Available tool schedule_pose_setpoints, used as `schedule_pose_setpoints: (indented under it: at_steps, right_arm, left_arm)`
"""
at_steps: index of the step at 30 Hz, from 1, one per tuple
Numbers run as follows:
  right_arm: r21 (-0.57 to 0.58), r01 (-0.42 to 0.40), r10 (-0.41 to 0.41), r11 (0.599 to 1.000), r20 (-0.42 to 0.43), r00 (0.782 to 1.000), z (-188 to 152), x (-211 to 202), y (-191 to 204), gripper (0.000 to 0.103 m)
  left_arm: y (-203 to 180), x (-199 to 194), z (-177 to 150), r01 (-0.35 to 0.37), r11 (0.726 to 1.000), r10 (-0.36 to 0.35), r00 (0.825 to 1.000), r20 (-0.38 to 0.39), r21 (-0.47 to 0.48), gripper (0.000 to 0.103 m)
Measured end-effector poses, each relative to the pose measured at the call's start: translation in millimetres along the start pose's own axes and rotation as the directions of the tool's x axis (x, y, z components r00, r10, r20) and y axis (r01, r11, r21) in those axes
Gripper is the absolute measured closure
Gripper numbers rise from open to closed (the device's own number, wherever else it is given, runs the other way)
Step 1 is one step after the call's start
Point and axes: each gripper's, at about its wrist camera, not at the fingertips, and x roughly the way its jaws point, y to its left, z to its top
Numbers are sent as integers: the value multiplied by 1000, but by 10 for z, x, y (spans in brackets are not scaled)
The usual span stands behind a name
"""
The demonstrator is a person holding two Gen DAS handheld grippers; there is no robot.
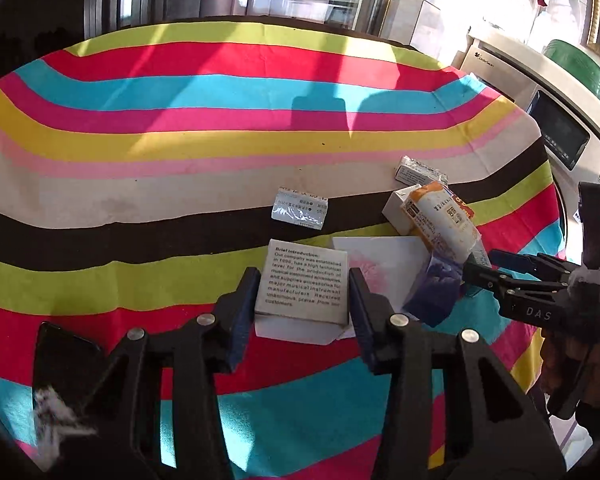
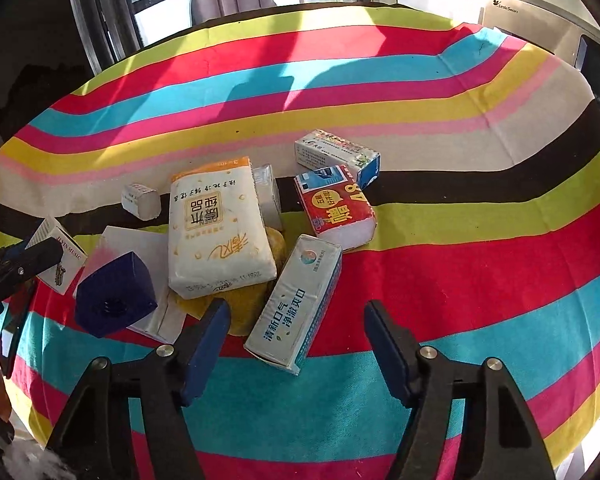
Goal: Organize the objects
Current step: 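Grasp white leaflet box with left tool while right tool grasps white-blue toothpaste box, then carry both boxes into the bin and open both tools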
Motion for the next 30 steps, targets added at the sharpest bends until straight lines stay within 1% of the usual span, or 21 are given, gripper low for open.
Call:
schedule_pose_setpoints:
  at_steps: [2, 4, 8, 11, 21, 25, 28, 30]
  right_arm:
    - [-12, -24, 24, 1000, 2, 1000, 13, 7, 3, 51]
    - [-24, -35, 35, 999, 3, 999, 14, -4, 19, 60]
    - [-38, -18, 18, 999, 9, 1000, -18, -47, 23, 67]
    - [-33, 0, 0, 999, 10, 1000, -65, -94, -22, 71]
    - [2, 35, -35, 999, 1, 999, -292, -304, -279, 71]
    - [3, 44, -43, 999, -4, 999, -426, -421, -379, 71]
    - [10, 52, -52, 999, -13, 999, -525, -517, -469, 71]
    - [18, 64, -64, 998, -16, 998, -606, -617, -569, 71]
  left_arm:
    - [69, -5, -100, -32, 999, 31, 999, -26, -35, 55]
    - [111, -14, -200, -56, 997, 54, 997, -50, -58, 55]
    - [132, -79, -380, -76, 994, 70, 995, -71, -83, 55]
    - [106, -126, -459, -73, 993, 66, 995, -78, -91, 55]
    - [-75, -218, -628, -27, 995, 19, 996, -82, -98, 55]
    - [-193, -252, -690, -4, 996, -3, 996, -87, -87, 55]
    - [-330, -260, -715, 26, 997, -33, 995, -93, -74, 55]
    - [-454, -265, -723, 59, 996, -64, 994, -94, -61, 55]
